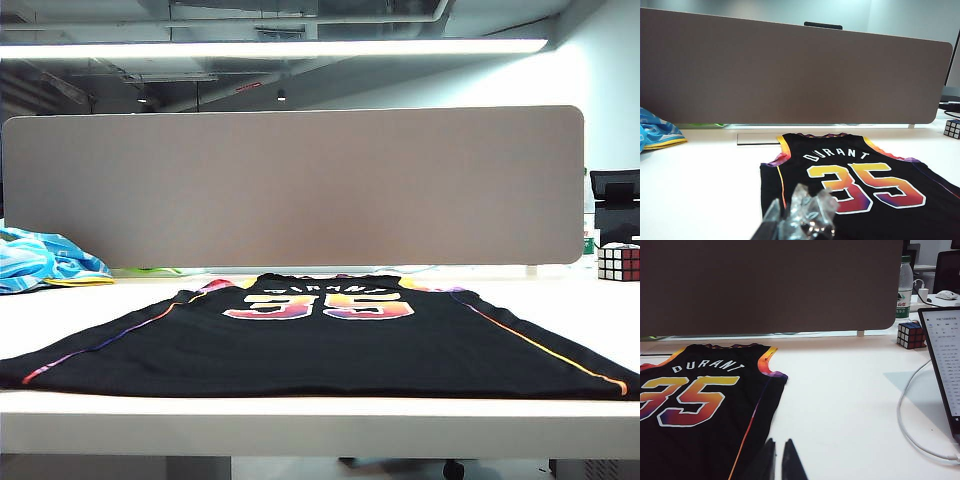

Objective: Fold the bottom side of the basketball jersey horizontally towards the center, about one-third of the way, and then fold the bottom of the basketball jersey up towards the top, creating a neat rectangle.

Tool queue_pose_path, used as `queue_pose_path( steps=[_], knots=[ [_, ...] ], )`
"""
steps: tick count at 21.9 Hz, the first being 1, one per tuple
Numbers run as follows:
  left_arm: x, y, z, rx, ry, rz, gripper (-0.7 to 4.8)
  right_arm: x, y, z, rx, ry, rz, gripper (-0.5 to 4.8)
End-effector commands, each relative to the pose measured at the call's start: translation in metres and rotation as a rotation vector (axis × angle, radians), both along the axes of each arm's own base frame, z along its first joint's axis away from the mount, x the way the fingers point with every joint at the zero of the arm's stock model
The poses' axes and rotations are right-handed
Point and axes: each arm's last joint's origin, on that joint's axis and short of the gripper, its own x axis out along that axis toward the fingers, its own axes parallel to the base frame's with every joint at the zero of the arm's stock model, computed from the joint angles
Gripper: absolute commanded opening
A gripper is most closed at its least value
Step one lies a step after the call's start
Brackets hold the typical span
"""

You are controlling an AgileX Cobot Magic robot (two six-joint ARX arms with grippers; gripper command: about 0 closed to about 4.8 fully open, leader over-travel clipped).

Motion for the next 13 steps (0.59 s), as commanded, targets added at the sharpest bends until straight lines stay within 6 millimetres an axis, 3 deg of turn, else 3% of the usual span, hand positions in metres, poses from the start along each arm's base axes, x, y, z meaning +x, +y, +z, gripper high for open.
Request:
queue_pose_path(
  steps=[1, 8, 9, 11, 13],
  knots=[
    [0.0, 0.0, 0.002, -0.001, -0.012, 0.002, -0.06, 0.0, 0.0, -0.001, 0.001, -0.006, 0.002, 0.4],
    [-0.001, 0.0, 0.002, -0.036, -0.005, -0.004, -0.06, 0.0, 0.001, 0.0, 0.069, -0.011, 0.045, 0.39],
    [-0.001, 0.0, 0.003, -0.082, 0.007, -0.007, -0.06, 0.0, 0.002, 0.002, 0.102, -0.021, 0.082, 0.32],
    [-0.001, 0.004, 0.005, -0.337, 0.101, 0.068, -0.06, -0.001, 0.004, 0.009, 0.115, -0.02, 0.142, -0.1],
    [0.0, 0.006, 0.008, -0.373, 0.145, 0.109, -0.06, -0.001, 0.004, 0.017, 0.136, 0.004, 0.135, -0.09]
  ],
)
